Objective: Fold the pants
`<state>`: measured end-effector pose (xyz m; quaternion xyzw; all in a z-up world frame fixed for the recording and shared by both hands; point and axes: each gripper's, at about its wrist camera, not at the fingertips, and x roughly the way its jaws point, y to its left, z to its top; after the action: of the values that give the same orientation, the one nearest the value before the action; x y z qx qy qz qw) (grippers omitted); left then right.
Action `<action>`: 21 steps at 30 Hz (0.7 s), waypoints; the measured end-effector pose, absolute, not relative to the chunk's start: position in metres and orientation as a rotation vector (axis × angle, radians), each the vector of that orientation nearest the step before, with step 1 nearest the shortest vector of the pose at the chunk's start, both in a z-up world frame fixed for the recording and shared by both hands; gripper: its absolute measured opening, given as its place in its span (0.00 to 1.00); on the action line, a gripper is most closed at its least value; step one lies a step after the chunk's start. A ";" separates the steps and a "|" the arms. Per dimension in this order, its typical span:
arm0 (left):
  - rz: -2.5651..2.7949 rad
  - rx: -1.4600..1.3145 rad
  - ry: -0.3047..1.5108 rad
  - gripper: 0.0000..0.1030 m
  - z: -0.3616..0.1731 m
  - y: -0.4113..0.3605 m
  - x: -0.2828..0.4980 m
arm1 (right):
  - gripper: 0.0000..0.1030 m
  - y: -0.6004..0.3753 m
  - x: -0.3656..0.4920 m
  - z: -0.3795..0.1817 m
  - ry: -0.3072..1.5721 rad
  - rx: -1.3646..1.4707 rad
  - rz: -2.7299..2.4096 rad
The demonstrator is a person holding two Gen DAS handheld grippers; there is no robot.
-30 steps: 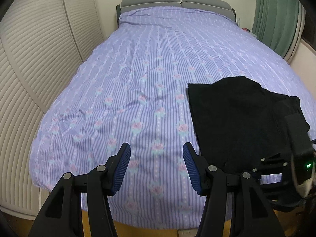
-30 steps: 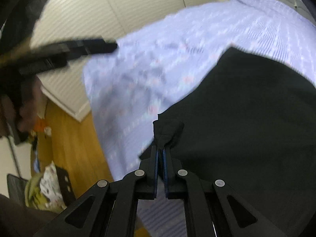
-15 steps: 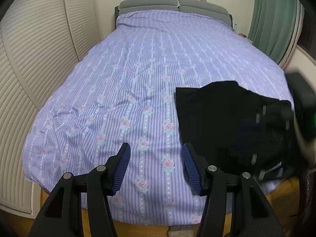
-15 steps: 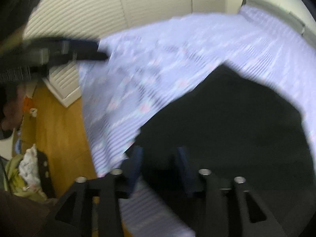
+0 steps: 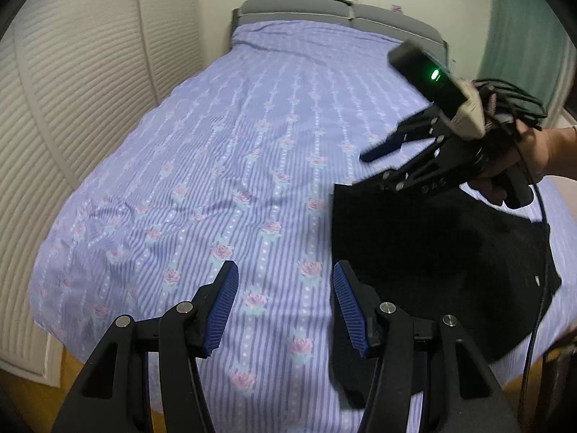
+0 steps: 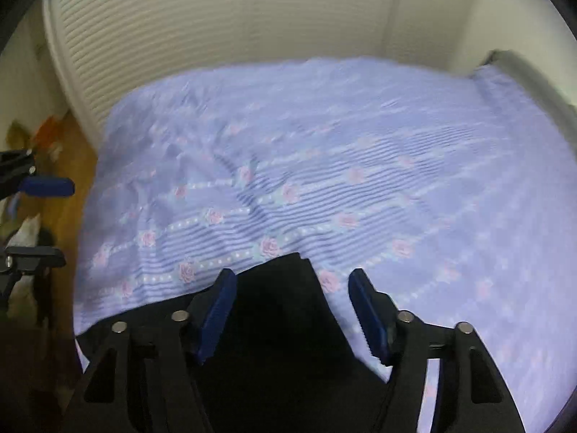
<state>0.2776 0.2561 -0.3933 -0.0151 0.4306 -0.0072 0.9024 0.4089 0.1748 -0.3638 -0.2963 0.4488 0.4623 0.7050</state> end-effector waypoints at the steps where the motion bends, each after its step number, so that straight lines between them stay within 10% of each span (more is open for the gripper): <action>1: -0.003 -0.047 0.892 0.53 -0.396 0.258 0.282 | 0.45 0.180 0.415 -0.373 1.039 -0.678 1.053; 5: 0.024 -0.090 0.908 0.53 -0.408 0.264 0.298 | 0.32 0.192 0.432 -0.406 1.173 -0.714 1.099; 7: 0.034 -0.108 0.916 0.53 -0.413 0.267 0.304 | 0.06 0.192 0.434 -0.412 1.195 -0.703 1.106; 10: 0.041 -0.131 0.920 0.53 -0.418 0.269 0.310 | 0.03 0.190 0.437 -0.409 1.169 -0.670 1.104; 18: 0.008 -0.121 0.912 0.53 -0.420 0.257 0.322 | 0.05 0.187 0.450 -0.414 1.146 -0.609 1.030; 21: -0.017 -0.106 0.912 0.53 -0.417 0.249 0.319 | 0.31 0.168 0.448 -0.397 1.095 -0.524 0.945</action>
<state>0.3192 0.2486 -0.4166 -0.0510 0.4399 -0.0082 0.8965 0.4477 0.1679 -0.3967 -0.2371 0.4951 0.4272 0.7185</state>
